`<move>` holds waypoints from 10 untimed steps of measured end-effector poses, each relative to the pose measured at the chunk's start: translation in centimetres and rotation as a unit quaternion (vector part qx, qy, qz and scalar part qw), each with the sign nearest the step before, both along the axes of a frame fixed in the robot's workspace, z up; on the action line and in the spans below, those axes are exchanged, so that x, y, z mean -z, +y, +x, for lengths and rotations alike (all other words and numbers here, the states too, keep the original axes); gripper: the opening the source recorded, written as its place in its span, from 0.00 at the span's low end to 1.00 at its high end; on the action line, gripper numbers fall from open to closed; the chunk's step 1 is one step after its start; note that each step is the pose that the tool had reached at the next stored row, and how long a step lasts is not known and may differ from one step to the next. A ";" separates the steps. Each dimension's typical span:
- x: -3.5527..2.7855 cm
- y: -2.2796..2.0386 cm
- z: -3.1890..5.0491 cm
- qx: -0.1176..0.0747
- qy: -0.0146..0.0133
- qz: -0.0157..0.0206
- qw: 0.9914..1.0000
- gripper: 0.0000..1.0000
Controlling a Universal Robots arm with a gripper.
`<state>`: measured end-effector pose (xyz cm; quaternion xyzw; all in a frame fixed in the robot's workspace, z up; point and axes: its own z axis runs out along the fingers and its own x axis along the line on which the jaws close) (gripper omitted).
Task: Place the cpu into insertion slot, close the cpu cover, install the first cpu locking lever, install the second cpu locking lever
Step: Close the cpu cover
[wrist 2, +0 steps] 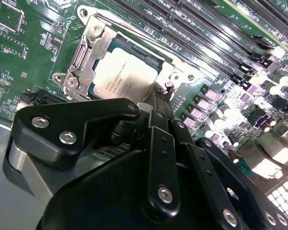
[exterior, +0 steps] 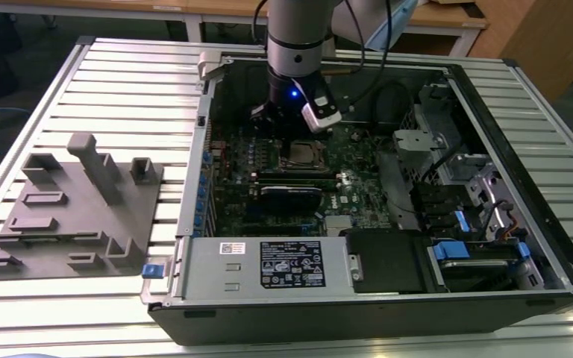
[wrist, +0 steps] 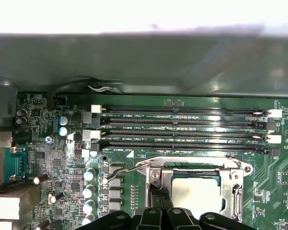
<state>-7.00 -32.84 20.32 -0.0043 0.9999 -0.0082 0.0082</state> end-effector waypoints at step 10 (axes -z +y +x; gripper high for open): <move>-1.66 0.00 0.00 0.000 0.000 0.000 1.000 0.11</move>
